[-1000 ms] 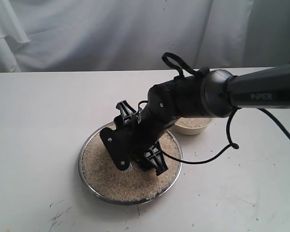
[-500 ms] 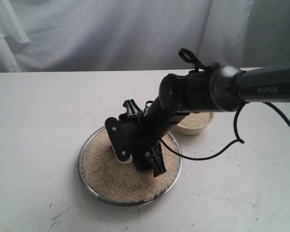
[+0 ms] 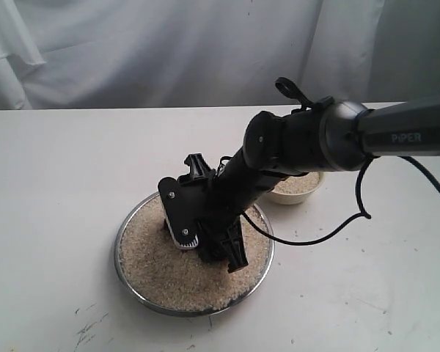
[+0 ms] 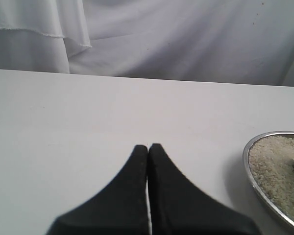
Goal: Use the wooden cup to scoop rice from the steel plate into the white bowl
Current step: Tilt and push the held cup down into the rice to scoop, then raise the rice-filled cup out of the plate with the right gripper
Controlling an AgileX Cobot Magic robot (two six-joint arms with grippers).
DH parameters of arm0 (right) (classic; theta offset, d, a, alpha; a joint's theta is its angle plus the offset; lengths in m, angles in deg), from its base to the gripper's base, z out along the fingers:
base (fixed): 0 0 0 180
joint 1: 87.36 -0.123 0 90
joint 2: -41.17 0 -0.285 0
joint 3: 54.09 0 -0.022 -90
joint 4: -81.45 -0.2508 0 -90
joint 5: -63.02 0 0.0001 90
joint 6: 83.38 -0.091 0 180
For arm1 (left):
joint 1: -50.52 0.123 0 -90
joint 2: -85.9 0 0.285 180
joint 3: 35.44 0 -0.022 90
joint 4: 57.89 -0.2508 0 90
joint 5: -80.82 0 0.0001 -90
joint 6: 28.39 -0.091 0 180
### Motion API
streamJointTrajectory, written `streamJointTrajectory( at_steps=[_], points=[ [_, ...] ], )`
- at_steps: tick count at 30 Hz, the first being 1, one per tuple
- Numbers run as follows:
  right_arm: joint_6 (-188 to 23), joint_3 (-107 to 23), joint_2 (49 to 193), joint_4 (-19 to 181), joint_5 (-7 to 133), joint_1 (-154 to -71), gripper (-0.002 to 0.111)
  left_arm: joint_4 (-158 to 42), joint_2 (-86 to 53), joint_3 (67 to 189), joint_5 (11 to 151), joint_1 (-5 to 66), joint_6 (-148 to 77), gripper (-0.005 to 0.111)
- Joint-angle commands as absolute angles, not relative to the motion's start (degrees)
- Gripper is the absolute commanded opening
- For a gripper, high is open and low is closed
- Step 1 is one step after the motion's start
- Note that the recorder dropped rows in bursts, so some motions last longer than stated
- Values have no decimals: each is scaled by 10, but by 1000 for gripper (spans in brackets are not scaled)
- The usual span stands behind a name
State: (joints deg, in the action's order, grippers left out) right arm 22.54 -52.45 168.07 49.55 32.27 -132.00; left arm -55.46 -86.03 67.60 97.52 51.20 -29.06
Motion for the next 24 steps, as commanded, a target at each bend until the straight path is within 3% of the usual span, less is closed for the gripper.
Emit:
streamJointTrajectory(
  at_steps=[1, 24],
  points=[
    [227, -512, 1698, 476, 298, -1325, 0, -554, -863, 673, 972, 511, -289, 0],
    [282, -535, 1698, 351, 253, -1280, 0, -554, -863, 673, 972, 511, -289, 0]
  ],
)
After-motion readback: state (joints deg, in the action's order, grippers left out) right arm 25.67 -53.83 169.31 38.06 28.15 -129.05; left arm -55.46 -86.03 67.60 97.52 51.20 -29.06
